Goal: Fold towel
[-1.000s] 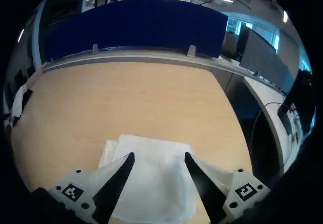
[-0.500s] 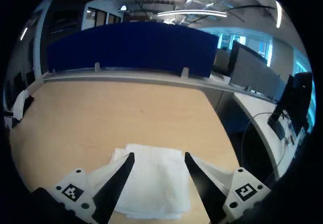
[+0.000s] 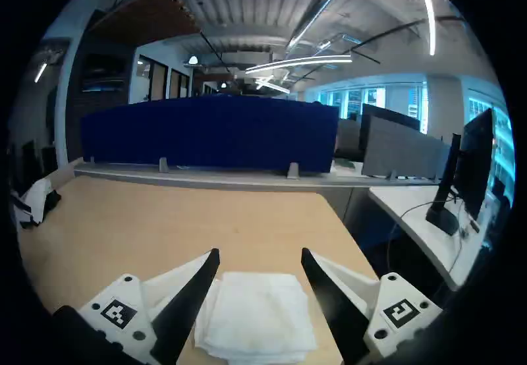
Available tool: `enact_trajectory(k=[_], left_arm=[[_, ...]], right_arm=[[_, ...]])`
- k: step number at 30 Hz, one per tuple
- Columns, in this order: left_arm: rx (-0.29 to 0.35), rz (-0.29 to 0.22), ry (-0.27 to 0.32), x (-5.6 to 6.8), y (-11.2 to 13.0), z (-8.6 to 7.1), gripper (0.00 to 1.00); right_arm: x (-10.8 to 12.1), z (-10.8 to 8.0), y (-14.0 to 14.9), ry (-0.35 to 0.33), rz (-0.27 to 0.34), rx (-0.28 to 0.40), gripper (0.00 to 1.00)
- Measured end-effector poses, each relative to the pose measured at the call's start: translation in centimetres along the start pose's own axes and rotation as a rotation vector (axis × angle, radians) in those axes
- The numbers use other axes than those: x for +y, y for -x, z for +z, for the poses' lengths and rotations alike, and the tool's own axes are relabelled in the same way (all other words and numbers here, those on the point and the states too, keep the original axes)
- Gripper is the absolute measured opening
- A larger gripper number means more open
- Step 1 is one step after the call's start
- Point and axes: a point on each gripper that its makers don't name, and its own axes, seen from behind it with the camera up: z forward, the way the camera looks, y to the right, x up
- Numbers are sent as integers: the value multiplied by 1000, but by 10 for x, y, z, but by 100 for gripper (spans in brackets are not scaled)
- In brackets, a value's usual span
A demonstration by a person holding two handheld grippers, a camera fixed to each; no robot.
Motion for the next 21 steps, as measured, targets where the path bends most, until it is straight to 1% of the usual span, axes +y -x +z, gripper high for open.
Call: enact_trajectory(k=[3, 6, 9, 11, 14, 17, 20, 21], left_arm=[[3, 0, 3, 1, 0, -1, 87], [8, -4, 5, 2, 0, -3, 87], [17, -11, 6, 1, -3, -3, 87], [30, -19, 7, 0, -7, -4, 87], [72, -35, 0, -6, -21, -6, 87], [161, -47, -14, -16, -50, -14, 87], [282, -52, -41, -31, -88, -27, 87], [326, -53, -58, -38, -102, -32, 87]], right_arm=[[4, -8, -30, 41, -1, 91, 96], [2, -19, -58, 65, -3, 183, 96], [-7, -27, -74, 58, 6, 221, 96], [-13, -29, -80, 44, 8, 230, 96], [-20, -30, -85, 35, 2, 230, 96], [-26, -30, -86, 29, -7, 220, 96], [-33, -31, -86, 23, -19, 210, 96], [-35, -31, -85, 20, -23, 207, 96]])
